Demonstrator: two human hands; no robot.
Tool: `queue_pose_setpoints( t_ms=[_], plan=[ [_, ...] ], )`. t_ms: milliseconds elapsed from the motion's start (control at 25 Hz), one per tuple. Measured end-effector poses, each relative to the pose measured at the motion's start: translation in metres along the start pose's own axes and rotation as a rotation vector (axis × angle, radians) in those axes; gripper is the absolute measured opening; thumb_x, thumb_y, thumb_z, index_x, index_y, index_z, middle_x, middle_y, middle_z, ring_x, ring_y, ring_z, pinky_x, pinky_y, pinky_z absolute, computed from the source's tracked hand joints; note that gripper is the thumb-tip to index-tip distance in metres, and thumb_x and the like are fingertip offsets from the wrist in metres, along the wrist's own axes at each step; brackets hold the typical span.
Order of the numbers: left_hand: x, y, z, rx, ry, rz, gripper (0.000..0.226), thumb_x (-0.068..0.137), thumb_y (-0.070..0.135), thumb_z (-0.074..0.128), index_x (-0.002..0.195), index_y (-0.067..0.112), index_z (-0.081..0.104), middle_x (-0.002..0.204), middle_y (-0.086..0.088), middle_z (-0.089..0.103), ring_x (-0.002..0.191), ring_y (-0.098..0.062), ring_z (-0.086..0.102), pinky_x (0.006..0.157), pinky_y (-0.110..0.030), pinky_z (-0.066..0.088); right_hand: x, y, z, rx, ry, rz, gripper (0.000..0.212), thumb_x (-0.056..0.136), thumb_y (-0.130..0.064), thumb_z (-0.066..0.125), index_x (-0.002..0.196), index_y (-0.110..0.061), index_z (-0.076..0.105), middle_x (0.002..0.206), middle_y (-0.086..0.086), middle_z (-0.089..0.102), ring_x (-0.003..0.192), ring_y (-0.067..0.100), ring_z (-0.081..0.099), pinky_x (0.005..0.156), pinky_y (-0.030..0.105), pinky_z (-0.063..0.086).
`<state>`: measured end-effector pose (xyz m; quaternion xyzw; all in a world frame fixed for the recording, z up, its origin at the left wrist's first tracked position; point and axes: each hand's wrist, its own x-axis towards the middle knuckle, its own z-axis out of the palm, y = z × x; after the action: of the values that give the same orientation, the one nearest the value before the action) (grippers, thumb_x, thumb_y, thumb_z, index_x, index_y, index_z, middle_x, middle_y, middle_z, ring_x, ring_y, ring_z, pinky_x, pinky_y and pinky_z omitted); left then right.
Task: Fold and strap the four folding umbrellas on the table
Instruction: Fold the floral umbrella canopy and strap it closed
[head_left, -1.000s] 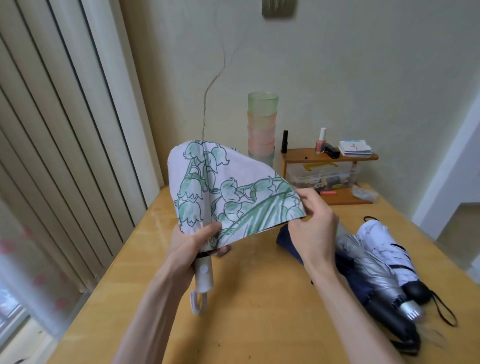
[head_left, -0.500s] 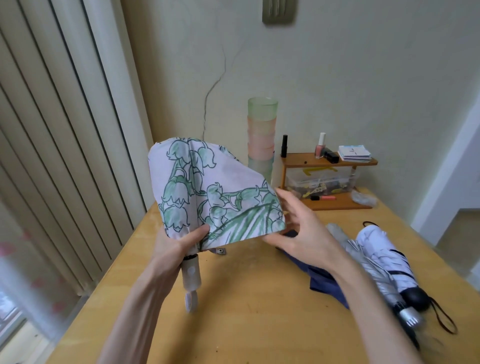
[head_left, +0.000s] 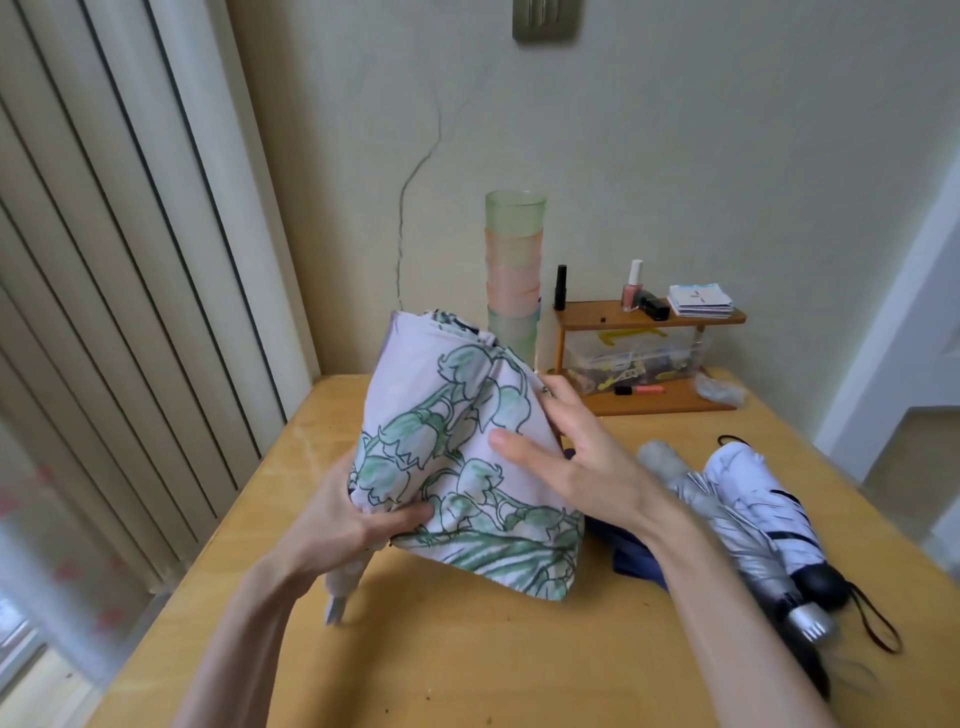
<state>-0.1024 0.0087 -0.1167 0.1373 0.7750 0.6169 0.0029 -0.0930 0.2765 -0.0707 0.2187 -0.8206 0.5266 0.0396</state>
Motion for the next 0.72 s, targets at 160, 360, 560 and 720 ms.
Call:
queue_pose_setpoints(
  t_ms=[160,360,560,720],
  plan=[
    [0.000,-0.004,-0.007,0.000,0.029,-0.007,0.054,0.076,0.000,0.089,0.121,0.020,0.067,0.110,0.005,0.081,0.101,-0.019,0.078,0.077,-0.029,0.063,-0.004,0.006,-0.018,-0.194,0.072,0.035,0.035,0.077,-0.067,0.079,0.083,-0.033,0.077,0.109,-0.026,0.060,0.115,0.001,0.059,0.104,0.040,0.048],
    [-0.003,-0.004,-0.016,0.034,0.027,-0.056,0.059,0.066,0.020,0.091,0.121,0.019,0.067,0.109,-0.002,0.081,0.099,-0.037,0.076,0.087,-0.063,0.060,-0.008,0.020,-0.039,-0.278,0.039,0.056,0.045,0.066,-0.074,0.082,0.074,-0.030,0.072,0.101,-0.016,0.061,0.106,0.006,0.060,0.094,0.031,0.046],
    [-0.003,-0.005,-0.020,0.034,0.043,-0.068,0.053,0.076,0.005,0.093,0.120,0.017,0.068,0.108,0.000,0.081,0.100,-0.030,0.077,0.089,-0.055,0.063,-0.009,0.018,-0.039,-0.205,-0.013,0.027,0.028,0.074,-0.060,0.083,0.072,-0.034,0.074,0.089,-0.012,0.065,0.086,0.007,0.062,0.084,0.028,0.047],
    [-0.006,-0.005,-0.025,0.017,0.035,-0.088,0.051,0.079,0.000,0.089,0.122,0.017,0.067,0.110,-0.001,0.081,0.100,-0.026,0.078,0.090,-0.051,0.063,-0.012,0.024,-0.046,-0.107,0.066,-0.020,0.027,0.080,-0.047,0.083,0.073,-0.023,0.072,0.084,-0.004,0.068,0.083,0.013,0.066,0.083,0.023,0.050]
  ],
)
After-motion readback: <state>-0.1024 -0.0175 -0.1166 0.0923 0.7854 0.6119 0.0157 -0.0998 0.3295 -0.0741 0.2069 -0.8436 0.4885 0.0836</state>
